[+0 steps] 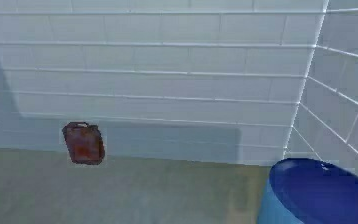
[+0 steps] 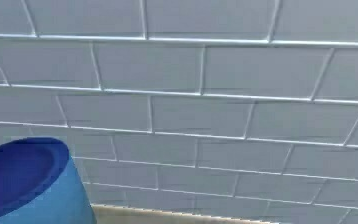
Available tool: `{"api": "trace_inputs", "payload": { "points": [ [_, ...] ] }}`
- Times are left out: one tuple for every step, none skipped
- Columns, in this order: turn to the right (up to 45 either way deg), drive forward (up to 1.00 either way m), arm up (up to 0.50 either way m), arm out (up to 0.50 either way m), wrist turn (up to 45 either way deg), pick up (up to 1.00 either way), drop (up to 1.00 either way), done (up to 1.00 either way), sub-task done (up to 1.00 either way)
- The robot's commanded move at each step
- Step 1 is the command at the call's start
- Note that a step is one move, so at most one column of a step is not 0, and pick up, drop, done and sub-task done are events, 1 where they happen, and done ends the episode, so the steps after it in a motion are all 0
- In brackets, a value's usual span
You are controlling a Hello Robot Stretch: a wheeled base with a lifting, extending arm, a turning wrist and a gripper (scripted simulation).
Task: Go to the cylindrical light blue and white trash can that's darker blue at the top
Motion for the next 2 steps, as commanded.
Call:
{"api": "trace_inputs", "payload": {
  "points": [
    [42.0,0.0,0.0,0.0,0.0,0.0,0.0,0.0,0.0],
    [0.0,0.0,0.0,0.0,0.0,0.0,0.0,1.0,0.0]
  ]
}}
